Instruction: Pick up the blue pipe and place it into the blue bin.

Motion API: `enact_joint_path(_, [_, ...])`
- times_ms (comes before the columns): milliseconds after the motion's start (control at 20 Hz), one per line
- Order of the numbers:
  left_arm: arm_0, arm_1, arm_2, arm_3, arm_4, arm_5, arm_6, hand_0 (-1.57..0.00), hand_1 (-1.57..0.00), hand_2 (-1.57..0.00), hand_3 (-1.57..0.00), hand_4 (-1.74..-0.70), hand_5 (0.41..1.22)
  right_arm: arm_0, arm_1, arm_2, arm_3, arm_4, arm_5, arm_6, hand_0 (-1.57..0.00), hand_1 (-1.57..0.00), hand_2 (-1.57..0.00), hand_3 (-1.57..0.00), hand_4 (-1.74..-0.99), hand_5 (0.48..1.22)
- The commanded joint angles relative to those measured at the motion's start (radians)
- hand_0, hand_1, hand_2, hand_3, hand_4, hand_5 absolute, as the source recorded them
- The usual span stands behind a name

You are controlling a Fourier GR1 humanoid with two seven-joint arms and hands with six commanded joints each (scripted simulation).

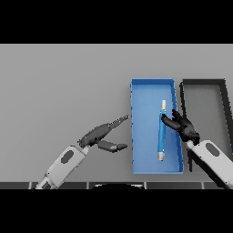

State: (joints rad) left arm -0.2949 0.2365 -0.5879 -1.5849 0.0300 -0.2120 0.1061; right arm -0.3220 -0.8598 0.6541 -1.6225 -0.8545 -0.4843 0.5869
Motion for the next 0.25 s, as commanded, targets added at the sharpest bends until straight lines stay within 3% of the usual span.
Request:
enact_joint_path(0, [-0.002,0.002,0.004,-0.009,0.005,0.000,-0.003,0.00,0.00,0.00,0.00,-0.83,0.471,-0.003,-0.007,0.003,-0.002,0.005,-0.003,0.009,-0.02,-0.01,-0.01,-0.01,-1.186,0.774])
enact_joint_path(200, [0.002,-0.001,-0.007,-0.002,-0.001,-0.005,0.001,0.00,0.00,0.00,0.00,-0.83,0.474,-0.008,0.003,0.014,0.000,0.012,-0.002,0.010,-0.02,-0.01,-0.01,-0.01,-1.186,0.769])
